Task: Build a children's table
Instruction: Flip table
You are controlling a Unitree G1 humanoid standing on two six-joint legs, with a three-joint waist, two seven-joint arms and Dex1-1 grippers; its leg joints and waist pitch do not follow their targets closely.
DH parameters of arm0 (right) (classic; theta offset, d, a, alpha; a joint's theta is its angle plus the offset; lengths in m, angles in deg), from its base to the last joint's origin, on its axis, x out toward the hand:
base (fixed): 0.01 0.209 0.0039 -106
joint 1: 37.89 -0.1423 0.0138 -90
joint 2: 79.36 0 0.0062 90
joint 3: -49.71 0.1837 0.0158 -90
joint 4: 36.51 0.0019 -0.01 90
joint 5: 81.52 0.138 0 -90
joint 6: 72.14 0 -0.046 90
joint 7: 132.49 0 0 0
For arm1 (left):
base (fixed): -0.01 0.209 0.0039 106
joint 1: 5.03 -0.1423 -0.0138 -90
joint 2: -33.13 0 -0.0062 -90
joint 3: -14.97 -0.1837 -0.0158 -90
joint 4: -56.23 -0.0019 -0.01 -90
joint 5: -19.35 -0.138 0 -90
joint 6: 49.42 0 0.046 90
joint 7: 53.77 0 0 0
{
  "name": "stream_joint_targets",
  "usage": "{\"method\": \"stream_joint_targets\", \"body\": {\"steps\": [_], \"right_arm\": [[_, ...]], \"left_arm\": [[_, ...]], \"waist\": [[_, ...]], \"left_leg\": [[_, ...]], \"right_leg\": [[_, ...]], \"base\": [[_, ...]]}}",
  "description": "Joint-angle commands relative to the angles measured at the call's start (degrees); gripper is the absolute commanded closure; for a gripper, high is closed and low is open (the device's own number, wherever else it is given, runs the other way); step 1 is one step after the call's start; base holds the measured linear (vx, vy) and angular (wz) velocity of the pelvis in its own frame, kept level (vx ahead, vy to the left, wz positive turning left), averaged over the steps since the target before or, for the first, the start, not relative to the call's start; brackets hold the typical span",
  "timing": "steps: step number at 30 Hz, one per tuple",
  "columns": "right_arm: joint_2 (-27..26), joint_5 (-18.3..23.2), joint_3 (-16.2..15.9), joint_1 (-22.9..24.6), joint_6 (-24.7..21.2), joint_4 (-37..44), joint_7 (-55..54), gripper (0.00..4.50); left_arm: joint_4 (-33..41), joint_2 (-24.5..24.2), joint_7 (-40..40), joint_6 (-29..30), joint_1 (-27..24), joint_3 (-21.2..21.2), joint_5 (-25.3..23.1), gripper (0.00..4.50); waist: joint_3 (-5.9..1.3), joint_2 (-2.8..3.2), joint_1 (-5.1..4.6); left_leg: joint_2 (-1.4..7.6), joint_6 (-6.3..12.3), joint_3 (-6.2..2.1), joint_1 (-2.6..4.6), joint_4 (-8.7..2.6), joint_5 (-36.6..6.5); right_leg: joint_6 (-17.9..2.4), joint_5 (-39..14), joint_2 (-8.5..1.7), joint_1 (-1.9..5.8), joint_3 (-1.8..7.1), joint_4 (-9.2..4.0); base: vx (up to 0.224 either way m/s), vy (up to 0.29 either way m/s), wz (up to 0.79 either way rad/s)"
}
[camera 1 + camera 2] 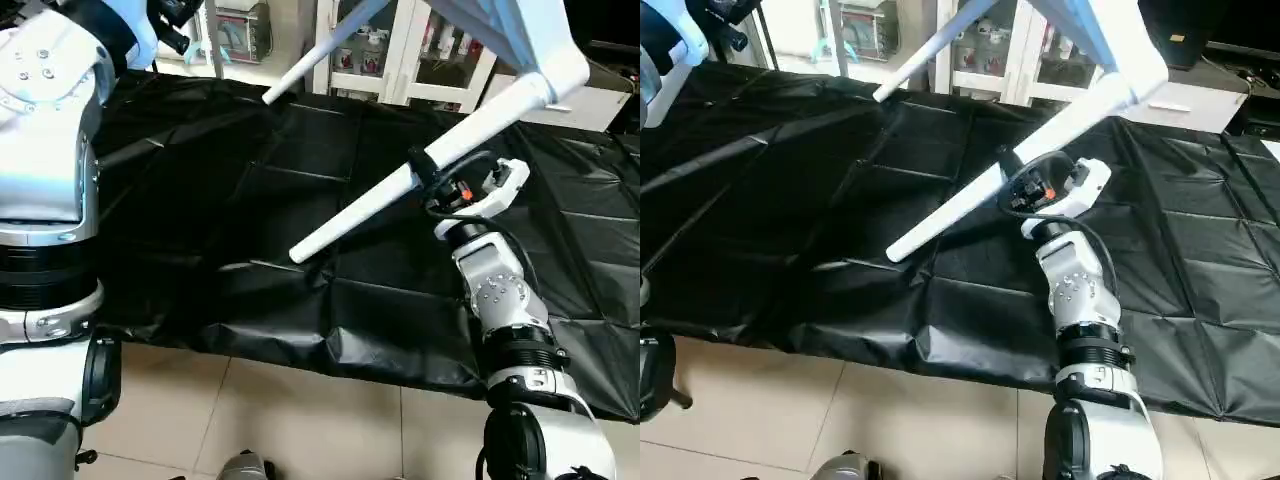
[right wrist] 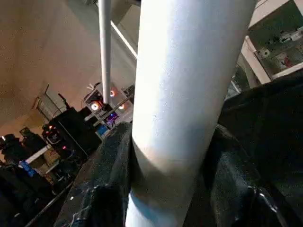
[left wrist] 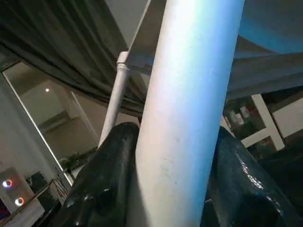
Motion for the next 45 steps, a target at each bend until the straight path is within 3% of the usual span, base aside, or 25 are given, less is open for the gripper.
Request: {"method": "stream_joint_targets", "body": {"steps": [1, 5, 9, 12, 13, 15, 19, 21, 25, 26, 27, 32, 34, 36, 37, 38, 41, 44, 45], "right_arm": [[0.31, -0.26, -0.84, -3.01, 1.76, 3.07, 2.39, 2.79], [0.56, -1.29, -1.64, -3.00, 2.76, 5.38, 1.70, 2.79], [2.18, -5.14, -5.62, -0.14, 3.31, 15.72, 1.47, 2.79], [2.95, -5.59, -6.75, 1.88, 2.25, 21.65, 1.01, 2.79], [3.93, -6.74, -7.42, 4.05, 1.81, 27.61, -0.36, 2.79], [4.15, -6.84, -7.49, 4.88, 1.30, 29.81, -0.84, 2.79], [5.93, -8.73, -8.78, 11.63, -1.09, 42.70, -3.51, 2.80], [6.29, -9.48, -9.20, 13.59, -1.33, 45.27, -4.00, 2.80], [7.69, -12.24, -10.40, 19.56, -1.74, 52.13, -5.92, 2.80], [7.89, -12.79, -10.53, 19.93, -1.55, 52.36, -5.94, 2.80], [8.98, -15.87, -11.16, 21.32, -0.22, 52.93, -5.99, 2.80], [11.86, -22.92, -12.75, 23.62, 1.44, 54.00, -7.82, 2.80], [14.25, -28.71, -14.63, 24.06, 3.05, 54.11, -9.30, 2.80], [14.52, -29.91, -15.12, 24.41, 3.20, 54.11, -9.95, 2.80], [14.57, -30.44, -15.29, 24.61, 3.18, 54.05, -10.30, 2.80], [14.60, -31.07, -15.40, 24.93, 3.43, 53.86, -10.65, 2.80], [14.72, -33.44, -15.83, 26.35, 5.77, 53.17, -11.62, 2.80], [14.04, -33.83, -16.46, 30.72, 9.36, 52.17, -11.76, 2.80], [14.03, -33.77, -16.54, 31.06, 9.55, 52.13, -11.79, 2.80]], "left_arm": [[0.37, 1.37, 1.67, 0.45, -0.42, 1.30, 2.96, 2.52], [0.69, 1.81, 1.98, 0.27, -1.17, 1.49, 3.04, 2.52], [2.69, 3.86, 3.47, -0.29, -5.08, 1.71, 3.29, 2.52], [3.56, 4.60, 3.94, -1.04, -7.62, 1.83, 3.51, 2.54], [4.45, 5.33, 4.37, -2.16, -10.08, 1.92, 3.72, 2.56], [4.74, 5.69, 4.62, -2.53, -10.86, 2.04, 3.84, 2.64], [5.76, 8.11, 6.18, -4.13, -15.25, 2.41, 4.00, 2.76], [5.80, 8.69, 6.60, -4.65, -16.19, 2.42, 4.01, 2.77], [5.58, 10.47, 8.36, -6.07, -18.95, 2.25, 4.39, 2.78], [5.53, 10.59, 8.43, -6.16, -19.10, 2.18, 4.39, 2.78], [5.32, 11.23, 8.59, -6.77, -19.76, 1.79, 4.50, 2.78], [4.85, 13.30, 8.80, -8.78, -22.46, 0.37, 4.93, 2.78], [4.60, 14.49, 9.57, -10.13, -24.41, -0.39, 4.77, 2.78], [4.71, 15.26, 10.24, -10.49, -25.41, -0.65, 4.55, 2.78], [4.76, 15.56, 10.55, -10.65, -25.85, -0.77, 4.40, 2.78], [5.04, 15.79, 10.93, -10.51, -26.29, -0.99, 4.11, 2.78], [6.25, 16.35, 11.99, -10.14, -27.41, -1.12, 3.13, 2.78], [9.02, 16.18, 12.80, -9.35, -29.86, -0.91, 2.13, 2.78], [9.23, 16.18, 12.82, -9.35, -30.04, -0.92, 2.16, 2.78]], "waist": [[-5.07, -0.48, -0.38], [-5.03, -0.51, -0.41], [-5.13, -0.73, -0.21], [-5.11, -0.98, -0.19], [-5.01, -1.04, -0.14], [-4.99, -1.00, -0.04], [-4.80, -1.15, -0.36], [-4.68, -1.54, -0.46], [-4.76, -1.70, -0.52], [-4.75, -1.71, -0.54], [-4.74, -1.70, -0.59], [-4.70, -2.01, -1.06], [-4.61, -2.24, -1.23], [-4.65, -2.76, -1.67], [-4.68, -2.36, -1.74], [-4.49, -2.96, -2.22], [-4.49, -2.96, -2.25], [-4.46, -3.65, -2.33], [-4.49, -3.56, -2.34]], "left_leg": [[2.93, -0.08, -1.30, 2.02, -4.32, -8.26], [2.97, -0.23, -1.32, 1.99, -4.35, -8.22], [2.98, 0.35, -1.27, 1.88, -4.18, -6.21], [2.94, 0.93, -1.17, 1.88, -4.09, -5.37], [2.93, 0.94, -1.17, 1.88, -4.16, -5.80], [3.08, 0.51, -1.25, 2.05, -4.29, -6.81], [3.19, -2.02, -1.40, 2.60, -4.80, -11.54], [3.19, -2.67, -1.46, 2.58, -4.98, -12.53], [3.14, -2.98, -1.63, 2.42, -5.05, -12.91], [3.12, -2.97, -1.54, 2.57, -5.00, -13.50], [3.12, -2.94, -1.58, 2.50, -4.99, -13.68], [3.01, -2.83, -1.74, 1.92, -4.99, -13.48], [3.03, -2.67, -1.68, 1.96, -4.94, -13.22], [3.01, -1.95, -1.55, 1.90, -4.79, -13.11], [3.11, -1.67, -1.71, 1.94, -4.82, -12.96], [3.13, -1.31, -1.61, 1.95, -4.83, -13.59], [3.17, -0.63, -1.60, 2.00, -4.74, -12.80], [3.33, 0.57, -1.46, 1.87, -4.52, -10.88], [3.29, 0.77, -1.51, 1.82, -4.52, -10.65]], "right_leg": [[-12.47, -8.33, -3.38, 2.41, 1.83, -3.21], [-12.32, -8.03, -3.34, 2.40, 1.83, -3.16], [-12.04, -6.18, -3.33, 2.53, 1.85, -2.95], [-11.41, -5.66, -3.12, 2.45, 1.88, -2.91], [-11.01, -6.56, -3.05, 2.37, 1.88, -3.14], [-10.10, -7.76, -3.07, 2.27, 1.90, -3.23], [-8.45, -11.48, -2.83, 1.68, 1.84, -3.82], [-7.54, -10.73, -2.72, 1.73, 1.88, -3.96], [-6.83, -9.26, -2.75, 1.87, 1.86, -4.02], [-6.75, -9.23, -2.71, 1.73, 1.93, -4.10], [-6.74, -9.29, -2.72, 1.75, 1.95, -4.05], [-5.96, -10.57, -2.85, 2.16, 2.02, -4.28], [-5.77, -10.88, -2.80, 2.19, 2.05, -4.43], [-5.84, -11.11, -2.77, 2.16, 2.11, -4.49], [-6.03, -11.09, -2.90, 2.19, 2.09, -4.45], [-6.00, -11.34, -2.62, 2.02, 2.05, -4.61], [-5.99, -11.35, -2.77, 2.08, 2.09, -4.49], [-5.97, -9.24, -2.85, 2.18, 2.14, -4.36], [-6.00, -9.00, -2.84, 2.28, 2.14, -4.23]], "base": [[0.000, 0.000, 0.00], [0.000, 0.000, 0.00], [0.000, 0.000, 0.00], [0.000, 0.000, 0.00], [0.000, 0.000, 0.00], [0.000, 0.000, 0.00], [0.000, 0.000, 0.00], [0.000, 0.000, 0.00], [0.000, 0.000, 0.00], [0.000, 0.000, 0.00], [0.000, 0.000, 0.00], [0.000, 0.000, 0.00], [0.000, 0.000, 0.00], [0.000, 0.000, 0.00], [0.000, 0.000, 0.00], [0.000, 0.000, 0.00], [0.000, 0.000, 0.00], [0.000, 0.000, 0.00], [0.000, 0.000, 0.00]]}}
